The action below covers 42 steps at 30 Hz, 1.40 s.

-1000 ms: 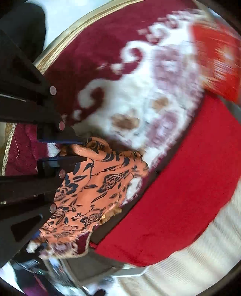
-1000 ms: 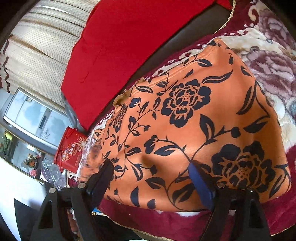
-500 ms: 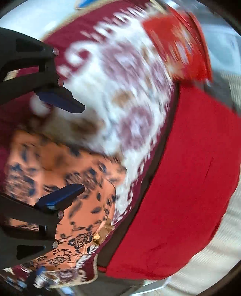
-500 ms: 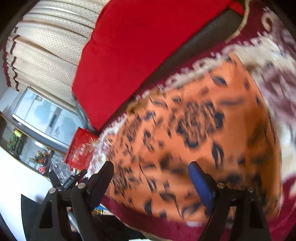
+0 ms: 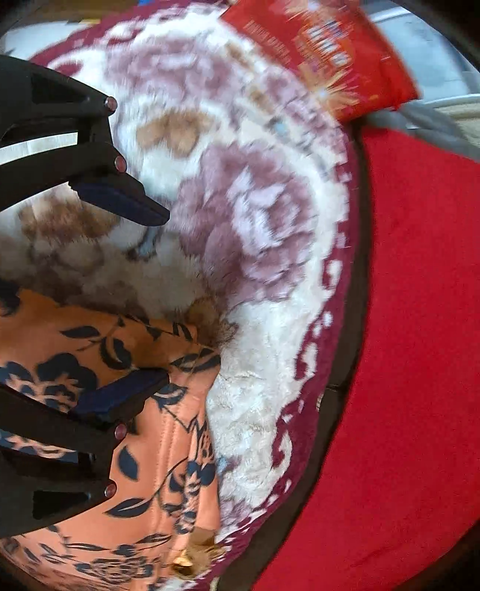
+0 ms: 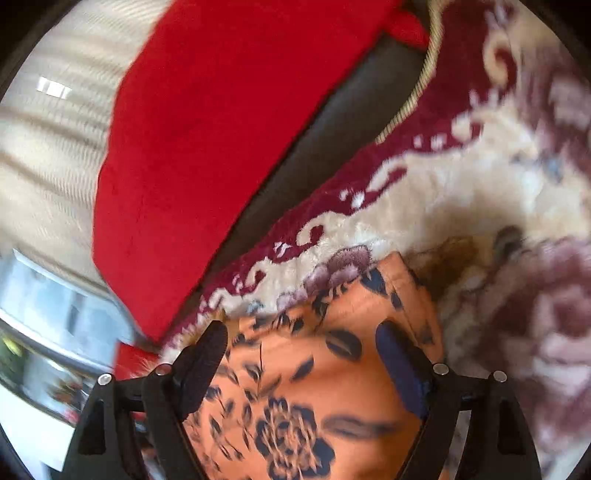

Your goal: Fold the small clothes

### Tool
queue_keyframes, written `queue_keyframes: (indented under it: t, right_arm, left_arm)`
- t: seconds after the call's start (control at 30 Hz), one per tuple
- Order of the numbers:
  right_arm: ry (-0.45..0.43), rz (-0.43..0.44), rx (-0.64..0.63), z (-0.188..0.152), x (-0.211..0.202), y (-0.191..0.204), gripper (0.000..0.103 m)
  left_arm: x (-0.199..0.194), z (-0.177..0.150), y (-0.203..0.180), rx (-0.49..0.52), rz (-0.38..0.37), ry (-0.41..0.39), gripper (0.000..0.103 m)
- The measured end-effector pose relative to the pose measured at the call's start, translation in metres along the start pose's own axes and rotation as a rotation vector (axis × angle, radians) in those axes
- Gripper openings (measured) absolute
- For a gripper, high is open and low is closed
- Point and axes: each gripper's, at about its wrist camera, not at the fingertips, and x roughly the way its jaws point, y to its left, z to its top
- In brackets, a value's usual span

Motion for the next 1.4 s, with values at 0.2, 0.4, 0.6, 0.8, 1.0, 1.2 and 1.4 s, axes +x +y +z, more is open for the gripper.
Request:
queue_keyframes:
  t: [0.2,0.4,0.6,0.8,1.0,1.2,1.4]
  right_arm:
    - [-0.035,0.063,-0.084,-0.064,-0.066,0.028,0.085]
    - [0.003,0.144,-0.060,-0.132,-0.094,0.029,0.085]
    - [0.043,0.053,0.067,-0.146,-0.072,-0.020,0.086]
    - [-0.028,0.099,0.006,-0.164,-0.110,0.001,0.086]
    - [-0.029,0.121,0.172,-0.206,-0.121,-0.036,0.086]
    - [-0.065,0.151,0.326,-0.195,-0.117,-0.065,0.087]
    - [-0.115,0.198,0.321,-0.176,-0.114,-0.059,0.087]
  left_arm:
    - [-0.064,-0.021,-0.003,0.041,0.008,-0.130,0.081]
    - [-0.115,-0.033,-0.011,0.060,-0.020,-0.221,0.081]
    - [-0.151,-0.055,-0.021,0.078,-0.049,-0.257,0.081]
    - [-0.166,-0.075,-0.033,0.072,-0.085,-0.263,0.081]
    - [-0.156,-0.105,-0.080,0.143,-0.180,-0.208,0.081]
    - [-0.117,-0.133,-0.140,0.254,-0.212,-0.116,0.081]
    - [-0.100,-0.138,-0.148,0.260,-0.180,-0.057,0.081]
